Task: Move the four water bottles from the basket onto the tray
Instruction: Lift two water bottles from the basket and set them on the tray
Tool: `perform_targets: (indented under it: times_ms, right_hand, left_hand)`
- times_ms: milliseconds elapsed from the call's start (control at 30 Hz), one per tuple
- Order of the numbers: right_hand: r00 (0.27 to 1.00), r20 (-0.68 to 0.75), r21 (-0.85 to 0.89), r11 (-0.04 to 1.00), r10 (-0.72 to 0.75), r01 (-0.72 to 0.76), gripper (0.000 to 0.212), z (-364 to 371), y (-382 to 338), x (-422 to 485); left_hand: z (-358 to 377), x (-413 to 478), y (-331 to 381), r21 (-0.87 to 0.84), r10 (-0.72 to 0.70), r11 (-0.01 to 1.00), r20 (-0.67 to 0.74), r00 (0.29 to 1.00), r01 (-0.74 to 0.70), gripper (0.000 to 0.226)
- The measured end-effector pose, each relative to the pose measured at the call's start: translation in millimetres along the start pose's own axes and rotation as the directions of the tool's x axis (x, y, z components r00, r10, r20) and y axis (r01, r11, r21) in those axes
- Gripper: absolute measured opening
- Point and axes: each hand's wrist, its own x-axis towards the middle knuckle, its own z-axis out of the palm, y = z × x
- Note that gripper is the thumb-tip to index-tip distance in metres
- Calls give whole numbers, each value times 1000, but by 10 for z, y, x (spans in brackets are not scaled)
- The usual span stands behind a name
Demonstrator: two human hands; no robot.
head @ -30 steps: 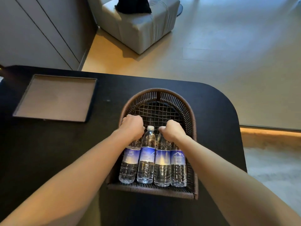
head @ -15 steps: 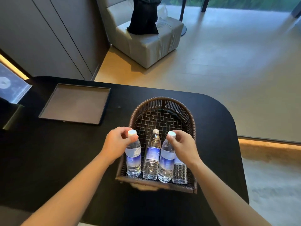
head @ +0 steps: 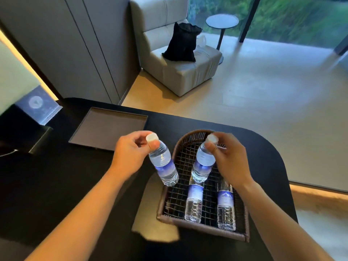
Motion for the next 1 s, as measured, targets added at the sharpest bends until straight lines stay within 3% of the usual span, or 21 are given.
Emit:
perform_targets:
  times_ms: [333, 567, 1000]
  right_hand:
    - [997, -78, -45, 999, -19, 16, 23, 1256, -1003, 814]
    - [992, -125, -44, 998, 29, -35, 24, 2542, -1356, 1322]
    - [993, -108, -34, 998, 56, -60, 24, 4247, -1420, 2116]
  left_hand:
    - [-1463, 1297, -329, 29, 145, 989, -37, 989, -144, 27]
    - [-2343, 2150, -890, 102, 111, 988, 39, 993, -115, 27]
    - [-2762, 3129, -1679, 108, 60, 993, -98, 993, -49, 31]
